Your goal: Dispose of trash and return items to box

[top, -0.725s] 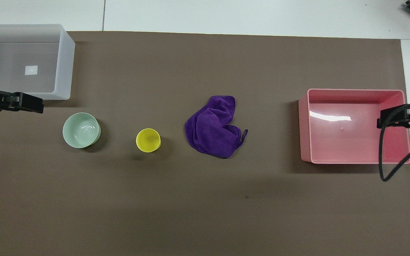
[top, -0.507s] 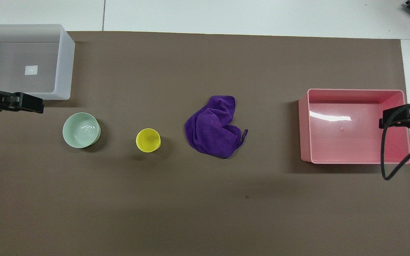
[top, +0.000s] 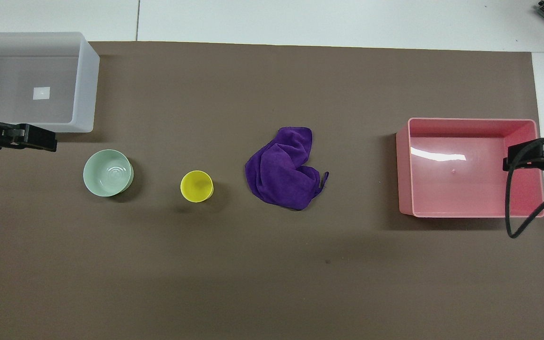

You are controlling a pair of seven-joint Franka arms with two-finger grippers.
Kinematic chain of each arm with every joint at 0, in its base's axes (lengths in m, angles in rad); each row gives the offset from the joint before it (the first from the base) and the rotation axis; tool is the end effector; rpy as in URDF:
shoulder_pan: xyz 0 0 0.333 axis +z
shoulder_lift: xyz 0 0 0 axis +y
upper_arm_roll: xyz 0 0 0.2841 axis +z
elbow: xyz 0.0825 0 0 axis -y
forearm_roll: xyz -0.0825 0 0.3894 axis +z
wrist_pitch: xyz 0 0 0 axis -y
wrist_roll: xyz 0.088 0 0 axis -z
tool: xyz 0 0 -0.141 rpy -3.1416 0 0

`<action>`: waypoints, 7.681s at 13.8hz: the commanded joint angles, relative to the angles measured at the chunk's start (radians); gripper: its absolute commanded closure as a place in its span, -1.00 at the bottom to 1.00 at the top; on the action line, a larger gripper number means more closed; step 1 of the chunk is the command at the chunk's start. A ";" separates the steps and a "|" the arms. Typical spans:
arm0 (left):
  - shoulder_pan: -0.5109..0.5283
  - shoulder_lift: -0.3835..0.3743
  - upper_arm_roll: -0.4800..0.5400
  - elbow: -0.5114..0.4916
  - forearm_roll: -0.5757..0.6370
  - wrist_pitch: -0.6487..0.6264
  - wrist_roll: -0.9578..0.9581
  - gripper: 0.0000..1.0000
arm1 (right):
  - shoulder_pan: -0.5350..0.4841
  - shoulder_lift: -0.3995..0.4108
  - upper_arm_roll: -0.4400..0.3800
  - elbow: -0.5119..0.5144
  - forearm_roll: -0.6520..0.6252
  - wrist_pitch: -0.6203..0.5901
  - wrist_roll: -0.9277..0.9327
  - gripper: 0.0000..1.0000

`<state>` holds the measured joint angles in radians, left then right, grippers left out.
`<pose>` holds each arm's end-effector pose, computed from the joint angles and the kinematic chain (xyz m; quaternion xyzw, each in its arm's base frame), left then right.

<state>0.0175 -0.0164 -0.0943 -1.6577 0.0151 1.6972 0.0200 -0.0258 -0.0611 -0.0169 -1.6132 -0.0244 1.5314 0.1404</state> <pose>0.5663 -0.0419 0.5374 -0.9984 0.0491 -0.0281 0.0075 0.5372 -0.0267 0.5686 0.9957 -0.0917 -0.0098 0.0122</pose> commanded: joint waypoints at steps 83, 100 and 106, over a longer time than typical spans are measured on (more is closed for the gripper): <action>-0.054 0.273 -0.002 -0.029 -0.017 0.427 -0.060 -1.00 | 0.514 0.446 0.014 -0.238 0.052 0.839 0.393 1.00; -0.340 0.072 -0.010 -0.554 -0.018 0.677 -0.086 -1.00 | 0.226 0.057 0.014 -0.211 -0.006 0.411 0.265 1.00; -0.361 0.056 -0.010 -0.669 -0.018 0.897 -0.250 0.89 | 0.019 0.057 0.015 -0.234 0.000 0.430 -0.068 1.00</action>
<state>-0.3240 0.0788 -0.1193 -2.2688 0.0008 2.5314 -0.1741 0.0576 0.0092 -0.0148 -1.8200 -0.0212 1.9554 0.1710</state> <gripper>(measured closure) 0.194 0.930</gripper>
